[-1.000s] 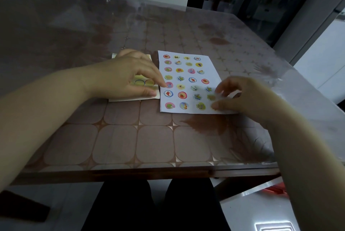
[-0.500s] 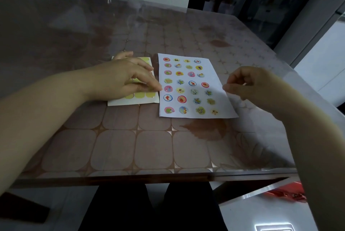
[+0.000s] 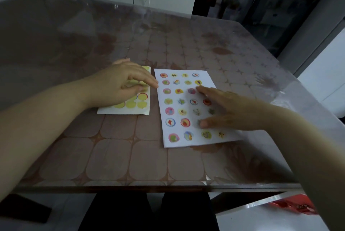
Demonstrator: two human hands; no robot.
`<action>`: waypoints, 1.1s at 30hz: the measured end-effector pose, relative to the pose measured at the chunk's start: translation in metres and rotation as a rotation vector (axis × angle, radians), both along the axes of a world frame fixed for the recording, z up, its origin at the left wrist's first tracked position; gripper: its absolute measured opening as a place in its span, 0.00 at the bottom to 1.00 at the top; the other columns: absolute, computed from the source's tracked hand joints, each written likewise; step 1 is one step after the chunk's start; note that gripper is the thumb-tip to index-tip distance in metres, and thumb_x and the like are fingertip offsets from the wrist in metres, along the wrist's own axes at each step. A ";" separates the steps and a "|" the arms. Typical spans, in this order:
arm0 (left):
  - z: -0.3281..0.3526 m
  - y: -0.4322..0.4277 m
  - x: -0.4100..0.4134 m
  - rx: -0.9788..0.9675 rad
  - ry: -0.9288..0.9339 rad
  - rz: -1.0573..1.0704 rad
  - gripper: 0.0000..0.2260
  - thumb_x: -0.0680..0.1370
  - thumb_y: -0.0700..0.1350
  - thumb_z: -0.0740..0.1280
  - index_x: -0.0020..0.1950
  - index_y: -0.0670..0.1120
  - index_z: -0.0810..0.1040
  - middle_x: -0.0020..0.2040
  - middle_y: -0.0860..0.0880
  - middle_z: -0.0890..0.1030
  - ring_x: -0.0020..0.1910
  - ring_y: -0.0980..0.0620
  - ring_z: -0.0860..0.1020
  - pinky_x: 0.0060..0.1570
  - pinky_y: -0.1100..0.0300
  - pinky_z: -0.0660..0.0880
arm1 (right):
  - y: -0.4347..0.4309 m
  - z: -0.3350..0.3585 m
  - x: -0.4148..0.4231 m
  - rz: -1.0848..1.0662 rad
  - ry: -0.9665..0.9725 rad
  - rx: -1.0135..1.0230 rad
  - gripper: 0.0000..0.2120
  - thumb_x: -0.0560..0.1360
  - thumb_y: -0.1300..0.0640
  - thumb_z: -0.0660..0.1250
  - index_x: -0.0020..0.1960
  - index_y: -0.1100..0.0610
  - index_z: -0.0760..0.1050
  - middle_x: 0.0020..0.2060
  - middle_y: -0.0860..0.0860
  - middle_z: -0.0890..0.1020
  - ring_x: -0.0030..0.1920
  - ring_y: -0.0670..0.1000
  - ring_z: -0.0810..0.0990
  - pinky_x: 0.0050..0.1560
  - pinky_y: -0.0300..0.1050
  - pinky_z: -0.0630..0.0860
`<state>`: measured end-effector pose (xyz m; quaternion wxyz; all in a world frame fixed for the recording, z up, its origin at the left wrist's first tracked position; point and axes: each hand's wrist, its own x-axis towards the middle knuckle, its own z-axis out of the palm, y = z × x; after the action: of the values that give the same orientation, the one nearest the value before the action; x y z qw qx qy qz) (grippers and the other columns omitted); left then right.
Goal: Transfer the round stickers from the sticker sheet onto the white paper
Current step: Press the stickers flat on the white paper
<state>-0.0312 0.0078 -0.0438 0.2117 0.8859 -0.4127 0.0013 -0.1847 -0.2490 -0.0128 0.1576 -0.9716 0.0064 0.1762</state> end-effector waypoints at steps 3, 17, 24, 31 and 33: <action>0.011 -0.005 -0.014 -0.058 -0.071 -0.141 0.18 0.72 0.58 0.56 0.56 0.57 0.78 0.57 0.59 0.76 0.61 0.59 0.70 0.69 0.58 0.48 | 0.001 0.005 -0.003 -0.010 -0.074 0.070 0.41 0.63 0.32 0.60 0.73 0.40 0.52 0.69 0.39 0.61 0.70 0.46 0.62 0.67 0.43 0.59; 0.018 -0.039 -0.007 0.472 -0.131 0.183 0.23 0.79 0.56 0.52 0.73 0.52 0.57 0.74 0.52 0.59 0.73 0.48 0.52 0.71 0.45 0.40 | 0.033 -0.010 0.087 0.209 -0.332 -0.082 0.21 0.79 0.47 0.52 0.72 0.43 0.60 0.70 0.52 0.62 0.68 0.56 0.60 0.67 0.45 0.56; 0.032 -0.026 -0.001 0.507 -0.009 0.152 0.25 0.79 0.57 0.50 0.75 0.55 0.49 0.76 0.52 0.52 0.74 0.48 0.48 0.71 0.46 0.41 | 0.035 -0.014 0.093 0.194 -0.371 -0.107 0.19 0.80 0.47 0.50 0.70 0.40 0.63 0.70 0.48 0.62 0.67 0.54 0.60 0.68 0.49 0.55; 0.022 -0.042 -0.008 0.199 -0.137 0.129 0.17 0.80 0.44 0.54 0.68 0.53 0.68 0.68 0.54 0.69 0.70 0.52 0.59 0.70 0.51 0.39 | 0.027 -0.016 0.091 0.206 -0.387 -0.162 0.20 0.81 0.49 0.47 0.73 0.40 0.55 0.69 0.45 0.64 0.68 0.52 0.57 0.71 0.49 0.44; 0.015 -0.046 -0.010 -0.017 -0.240 0.148 0.17 0.77 0.38 0.55 0.60 0.51 0.77 0.59 0.53 0.77 0.64 0.50 0.66 0.69 0.54 0.42 | 0.019 -0.011 0.090 0.156 -0.420 -0.104 0.21 0.81 0.51 0.47 0.74 0.43 0.52 0.67 0.46 0.67 0.69 0.53 0.57 0.72 0.51 0.43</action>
<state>-0.0415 -0.0378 -0.0293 0.1679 0.9056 -0.3685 0.1264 -0.0950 -0.2298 -0.0239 0.0909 -0.9914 -0.0924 -0.0189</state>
